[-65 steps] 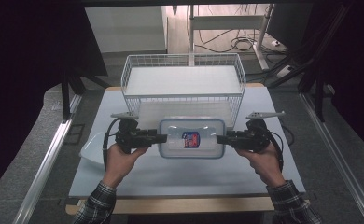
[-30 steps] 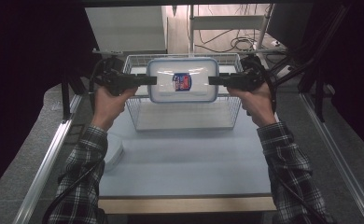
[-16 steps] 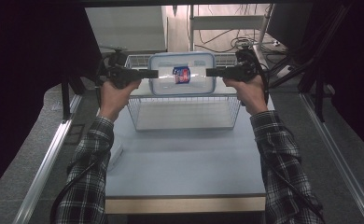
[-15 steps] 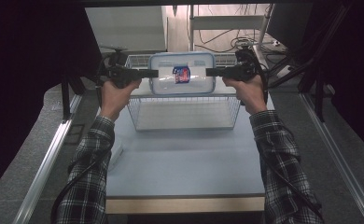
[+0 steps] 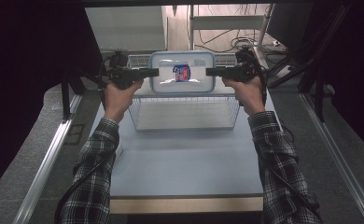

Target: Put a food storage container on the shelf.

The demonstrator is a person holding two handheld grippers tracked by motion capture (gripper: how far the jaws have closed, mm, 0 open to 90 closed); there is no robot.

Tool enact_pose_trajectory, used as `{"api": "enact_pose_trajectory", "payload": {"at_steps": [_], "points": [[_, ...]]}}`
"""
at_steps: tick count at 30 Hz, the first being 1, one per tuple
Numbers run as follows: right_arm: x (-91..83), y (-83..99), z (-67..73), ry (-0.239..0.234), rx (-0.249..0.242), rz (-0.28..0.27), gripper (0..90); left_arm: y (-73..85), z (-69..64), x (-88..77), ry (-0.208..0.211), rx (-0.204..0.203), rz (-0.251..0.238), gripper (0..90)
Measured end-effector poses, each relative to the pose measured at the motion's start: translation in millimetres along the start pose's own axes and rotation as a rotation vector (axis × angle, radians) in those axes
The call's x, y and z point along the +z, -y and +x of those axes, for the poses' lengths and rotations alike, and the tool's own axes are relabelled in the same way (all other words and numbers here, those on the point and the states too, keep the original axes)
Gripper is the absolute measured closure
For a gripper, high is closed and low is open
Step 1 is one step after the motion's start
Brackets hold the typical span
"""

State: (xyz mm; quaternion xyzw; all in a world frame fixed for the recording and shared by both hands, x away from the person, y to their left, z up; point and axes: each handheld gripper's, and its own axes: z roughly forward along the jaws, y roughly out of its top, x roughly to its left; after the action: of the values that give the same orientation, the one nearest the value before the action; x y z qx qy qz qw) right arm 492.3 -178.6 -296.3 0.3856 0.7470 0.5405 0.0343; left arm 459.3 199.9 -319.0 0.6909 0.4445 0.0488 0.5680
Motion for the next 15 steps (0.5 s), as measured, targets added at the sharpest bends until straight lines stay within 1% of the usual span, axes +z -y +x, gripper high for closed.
{"api": "enact_pose_trajectory", "payload": {"at_steps": [1,2,3,4,5,6,7,8,11,13,14,15], "points": [[0.3,-0.3,0.4,0.005,0.002,0.001,49.4,0.2,-0.2,0.7,-0.013,0.006,0.001,46.4],[0.3,-0.3,0.4,0.005,0.002,0.001,49.4,0.2,-0.2,0.7,-0.013,0.006,0.001,46.0],[0.6,-0.4,0.3,0.009,0.005,0.003,49.0,0.8,-1.8,2.3,-0.041,0.016,0.018,46.0],[1.3,-0.3,1.0,0.021,0.005,0.006,47.7,1.7,-2.8,3.4,-0.051,0.031,0.028,49.2],[3.2,0.2,2.5,0.045,-0.004,0.013,44.3,4.7,-5.8,8.2,-0.099,0.057,0.05,52.0],[3.2,0.2,2.5,0.045,-0.004,0.013,44.3,4.7,-5.8,8.2,-0.099,0.057,0.05,47.9],[4.5,1.1,0.5,0.046,0.017,0.008,43.8,7.0,-1.8,11.0,-0.065,0.012,0.039,47.5],[4.5,1.4,-1.2,0.039,0.027,0.004,44.0,7.6,0.1,11.4,-0.055,0.003,0.033,48.1],[5.0,1.1,-4.5,0.033,0.05,0.0,43.9,7.7,1.3,11.8,-0.048,-0.004,0.035,48.9],[5.3,0.6,-5.2,0.036,0.054,0.001,43.8,7.6,0.9,11.9,-0.053,-0.003,0.042,49.0],[6.0,-0.1,-6.5,0.038,0.074,0.001,43.3,8.1,0.3,11.8,-0.059,-0.004,0.048,49.0],[6.3,-0.3,-7.2,0.04,0.08,0.001,43.0,8.3,0.6,11.8,-0.056,-0.009,0.047,49.4]]}}
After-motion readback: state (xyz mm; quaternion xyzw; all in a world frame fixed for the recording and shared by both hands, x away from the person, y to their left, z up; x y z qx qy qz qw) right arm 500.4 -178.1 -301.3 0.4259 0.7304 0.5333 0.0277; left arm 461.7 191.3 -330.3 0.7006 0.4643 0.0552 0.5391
